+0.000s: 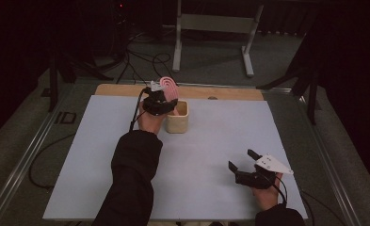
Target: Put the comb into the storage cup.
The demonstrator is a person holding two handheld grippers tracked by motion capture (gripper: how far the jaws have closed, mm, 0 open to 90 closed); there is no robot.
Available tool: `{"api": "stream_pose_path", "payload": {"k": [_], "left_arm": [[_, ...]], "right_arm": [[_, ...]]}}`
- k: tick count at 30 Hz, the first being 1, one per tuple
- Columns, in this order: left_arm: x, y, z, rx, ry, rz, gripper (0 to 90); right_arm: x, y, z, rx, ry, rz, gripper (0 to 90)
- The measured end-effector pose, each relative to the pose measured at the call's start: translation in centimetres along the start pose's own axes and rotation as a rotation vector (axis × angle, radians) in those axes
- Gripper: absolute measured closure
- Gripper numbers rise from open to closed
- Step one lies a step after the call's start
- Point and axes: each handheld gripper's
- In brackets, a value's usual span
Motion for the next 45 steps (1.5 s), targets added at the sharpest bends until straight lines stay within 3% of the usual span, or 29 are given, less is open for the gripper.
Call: {"api": "stream_pose_path", "payload": {"k": [15, 25, 45], "left_arm": [[-0.1, 0.1, 0.3, -0.038, 0.001, 0.01, 17.5], [-0.2, 0.5, 0.6, -0.042, -0.018, -0.026, 0.7], [-0.5, 0.6, 2.2, -0.048, 0.015, -0.029, 0.0]], "right_arm": [[0.0, 0.0, 0.0, -0.001, 0.0, 0.002, 8.7], [0.0, 0.0, 0.0, -0.001, 0.0, 0.002, 8.6], [0.0, 0.0, 0.0, -0.003, 0.0, 0.002, 8.6]]}}
Point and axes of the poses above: each handheld gripper's, and its own axes: z roughly backward along the jaws, x roughly out of its underside, y roughly to its right, and after that the axes turned 8 degrees about -z, right-handed
